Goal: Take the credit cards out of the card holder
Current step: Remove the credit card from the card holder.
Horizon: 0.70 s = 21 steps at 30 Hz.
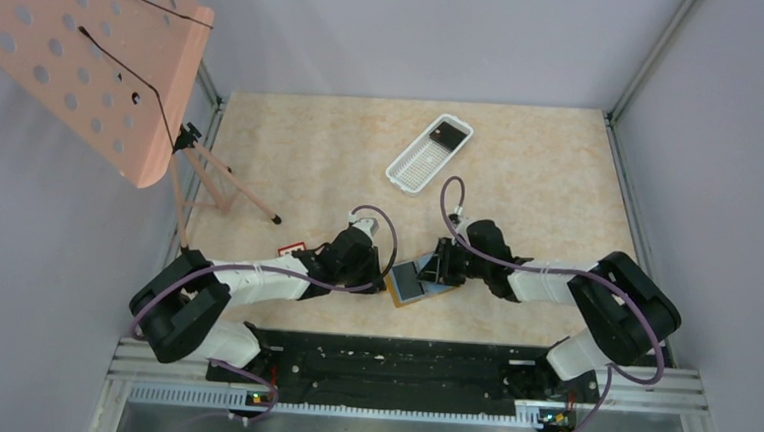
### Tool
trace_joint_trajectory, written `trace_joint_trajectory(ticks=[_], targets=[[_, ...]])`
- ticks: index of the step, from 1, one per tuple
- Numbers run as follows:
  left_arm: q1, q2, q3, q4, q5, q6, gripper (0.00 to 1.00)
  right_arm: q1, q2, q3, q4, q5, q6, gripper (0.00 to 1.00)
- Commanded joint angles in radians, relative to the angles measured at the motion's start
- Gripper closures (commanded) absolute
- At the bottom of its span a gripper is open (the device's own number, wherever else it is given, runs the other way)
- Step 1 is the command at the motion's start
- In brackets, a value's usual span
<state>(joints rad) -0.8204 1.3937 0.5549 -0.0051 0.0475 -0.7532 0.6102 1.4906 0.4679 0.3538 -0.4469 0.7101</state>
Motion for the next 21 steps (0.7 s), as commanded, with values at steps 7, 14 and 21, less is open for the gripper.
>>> trace_joint_trajectory(ticks=[7, 14, 21], targets=[[-0.007, -0.056, 0.002, -0.024, 0.002, 0.021, 1.00, 0.034, 0.050, 0.043, 0.039, -0.015, -0.009, 0.74], [-0.006, -0.049, 0.006, -0.028, 0.003, 0.024, 1.00, 0.034, 0.068, 0.038, 0.083, -0.050, 0.009, 0.77], [-0.006, -0.047, 0.014, -0.039, -0.001, 0.029, 1.00, 0.033, 0.100, 0.032, 0.130, -0.074, 0.026, 0.80]])
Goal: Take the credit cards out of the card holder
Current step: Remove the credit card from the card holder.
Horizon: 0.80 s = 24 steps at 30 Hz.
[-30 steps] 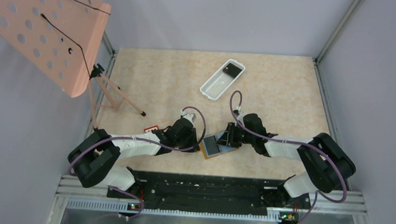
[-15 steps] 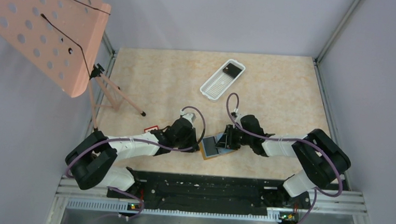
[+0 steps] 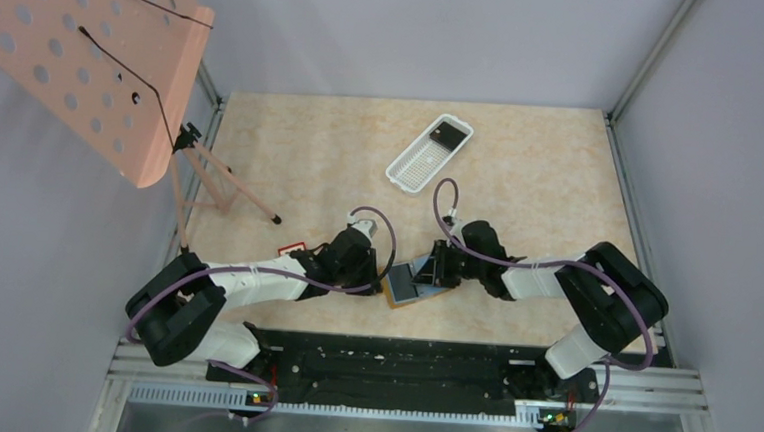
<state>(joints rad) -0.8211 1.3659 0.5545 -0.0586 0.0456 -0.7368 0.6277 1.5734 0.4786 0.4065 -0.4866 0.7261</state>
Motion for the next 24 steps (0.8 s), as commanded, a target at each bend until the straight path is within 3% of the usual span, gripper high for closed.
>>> trace_joint_trajectory(ticks=[1, 11, 15, 17, 24], targets=[[-0.006, -0.019, 0.016, 0.014, 0.000, 0.013, 1.00, 0.016, 0.019, 0.022, 0.079, -0.037, 0.010, 0.81], [-0.006, -0.063, 0.044, -0.079, -0.073, 0.011, 0.99, 0.017, -0.074, 0.035, -0.029, 0.026, -0.013, 0.75], [-0.006, -0.119, 0.061, -0.127, -0.105, -0.032, 0.75, 0.017, -0.082, 0.040, -0.034, 0.026, -0.010, 0.73], [-0.006, -0.156, 0.072, -0.137, -0.101, -0.055, 0.67, 0.017, -0.087, 0.041, -0.035, 0.028, -0.008, 0.73], [-0.006, -0.226, 0.129, -0.119, -0.019, -0.083, 0.62, 0.017, -0.106, 0.041, -0.030, 0.034, -0.001, 0.74]])
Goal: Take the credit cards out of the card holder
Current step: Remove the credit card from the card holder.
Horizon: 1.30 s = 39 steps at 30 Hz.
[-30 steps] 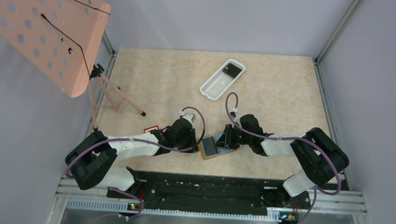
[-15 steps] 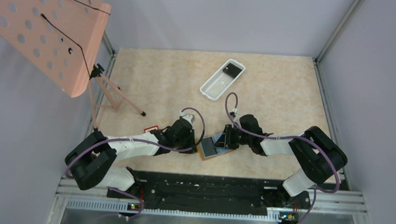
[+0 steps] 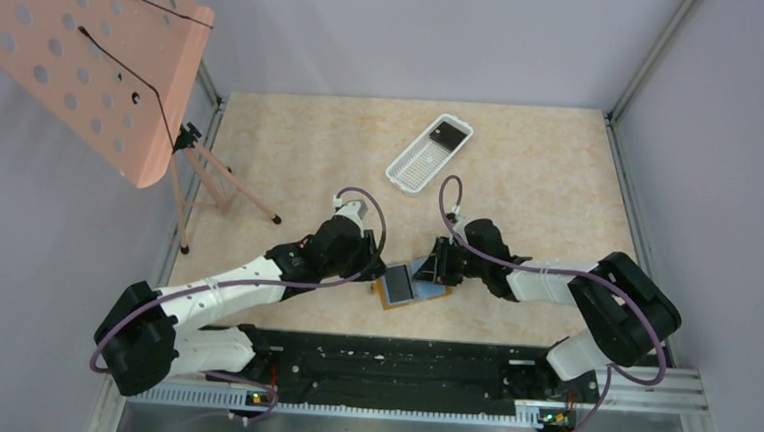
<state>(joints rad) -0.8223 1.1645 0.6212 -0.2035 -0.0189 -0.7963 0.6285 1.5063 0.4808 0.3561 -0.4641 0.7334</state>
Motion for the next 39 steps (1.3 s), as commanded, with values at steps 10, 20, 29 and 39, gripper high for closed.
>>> trace_joint_trajectory(ticks=[10, 20, 29, 39], targets=[[-0.008, 0.120, 0.050, 0.131, 0.083, -0.028, 0.85, 0.016, -0.037, 0.043, 0.042, 0.001, 0.009, 0.75], [-0.006, 0.219, 0.004, 0.170, 0.030, -0.026, 0.94, 0.016, -0.012, 0.045, 0.059, -0.018, 0.008, 0.72], [-0.006, 0.302, -0.013, 0.192, 0.029, -0.011, 1.00, 0.017, 0.047, 0.052, 0.104, -0.048, 0.021, 0.72], [-0.006, 0.296, -0.037, 0.196, 0.029, -0.015, 1.00, 0.020, 0.090, 0.056, 0.122, -0.056, 0.022, 0.75]])
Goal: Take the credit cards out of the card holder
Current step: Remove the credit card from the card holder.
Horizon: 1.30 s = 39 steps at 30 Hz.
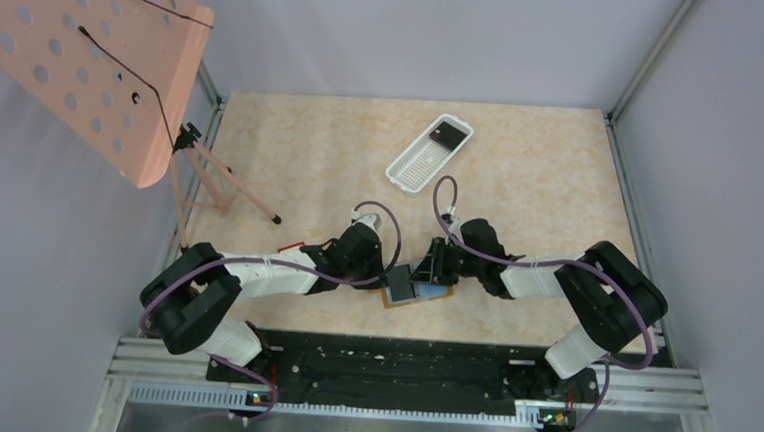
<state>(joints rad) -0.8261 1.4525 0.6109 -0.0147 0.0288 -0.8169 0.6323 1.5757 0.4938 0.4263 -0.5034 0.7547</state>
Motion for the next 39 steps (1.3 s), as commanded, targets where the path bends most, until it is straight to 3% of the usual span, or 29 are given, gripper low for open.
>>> trace_joint_trajectory(ticks=[1, 15, 19, 26, 39], targets=[[-0.002, 0.008, -0.026, 0.007, -0.019, 0.005, 1.00, 0.017, 0.023, 0.045, 0.053, -0.017, 0.001, 0.75], [-0.002, 0.014, -0.026, 0.006, -0.018, 0.005, 1.00, 0.021, 0.047, 0.050, 0.085, -0.032, 0.009, 0.83], [-0.002, 0.015, -0.025, 0.002, -0.019, 0.007, 1.00, 0.021, 0.048, 0.046, 0.092, -0.033, 0.009, 1.00], [-0.002, 0.023, -0.028, -0.038, -0.056, 0.019, 1.00, 0.016, 0.019, 0.040, 0.048, -0.033, -0.024, 1.00], [-0.002, 0.014, -0.033, -0.073, -0.068, 0.039, 1.00, -0.067, 0.004, -0.025, 0.123, -0.139, 0.003, 1.00]])
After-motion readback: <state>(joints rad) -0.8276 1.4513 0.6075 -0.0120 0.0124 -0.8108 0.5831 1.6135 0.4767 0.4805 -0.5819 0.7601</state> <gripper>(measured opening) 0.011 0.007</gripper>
